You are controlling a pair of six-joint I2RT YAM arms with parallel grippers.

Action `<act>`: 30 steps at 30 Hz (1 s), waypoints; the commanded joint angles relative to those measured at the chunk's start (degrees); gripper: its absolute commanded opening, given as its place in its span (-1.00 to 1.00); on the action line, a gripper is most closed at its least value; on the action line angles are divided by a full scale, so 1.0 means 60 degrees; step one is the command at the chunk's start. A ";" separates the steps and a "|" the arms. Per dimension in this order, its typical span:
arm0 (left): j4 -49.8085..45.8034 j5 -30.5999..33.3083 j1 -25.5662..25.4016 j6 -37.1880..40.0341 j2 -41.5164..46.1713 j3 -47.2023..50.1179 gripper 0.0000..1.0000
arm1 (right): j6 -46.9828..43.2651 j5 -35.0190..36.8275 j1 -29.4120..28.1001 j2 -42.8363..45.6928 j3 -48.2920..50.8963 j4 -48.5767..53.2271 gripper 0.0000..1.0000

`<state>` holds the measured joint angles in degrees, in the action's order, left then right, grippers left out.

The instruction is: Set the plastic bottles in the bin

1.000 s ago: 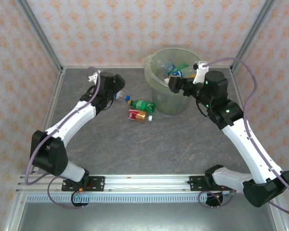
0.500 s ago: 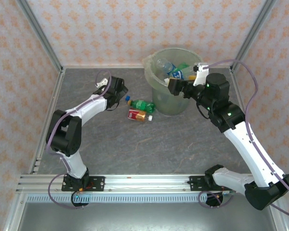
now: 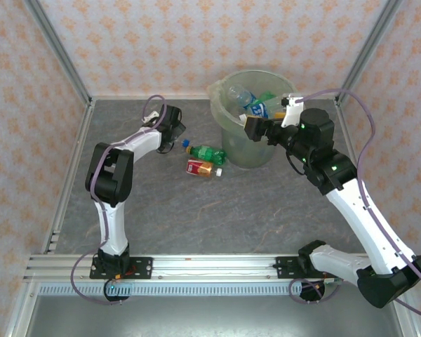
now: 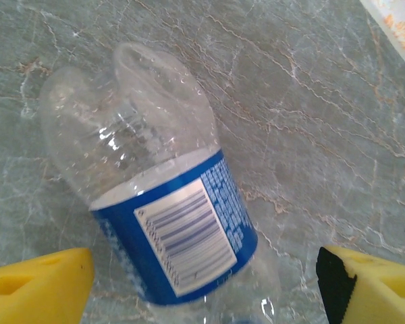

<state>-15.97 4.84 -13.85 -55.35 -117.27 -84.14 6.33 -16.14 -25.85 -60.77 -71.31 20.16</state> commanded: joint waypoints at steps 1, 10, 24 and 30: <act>-0.0342 -0.0206 0.0205 0.0257 -0.0464 -0.0416 0.75 | -0.0064 -0.0108 -0.0043 0.0058 -0.0038 -0.0033 0.99; -0.0062 -0.0657 0.0300 0.0786 -0.0315 0.0356 0.57 | 0.0055 -0.0191 -0.0052 -0.0201 -0.0231 0.0026 0.99; 0.0350 -0.1020 0.0305 0.1586 0.2021 0.3485 0.45 | 0.0509 -0.0589 -0.0255 -0.1094 -0.0822 -0.0180 0.99; 0.0432 -0.1338 0.0316 0.1715 0.3332 0.4756 0.46 | 0.0499 -0.0705 -0.0365 -0.1507 -0.0962 -0.0379 0.99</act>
<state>-12.73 -1.85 -12.25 -46.54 -100.62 -57.76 8.95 -19.18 -27.59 -68.95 -75.35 19.88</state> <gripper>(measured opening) 0.726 0.996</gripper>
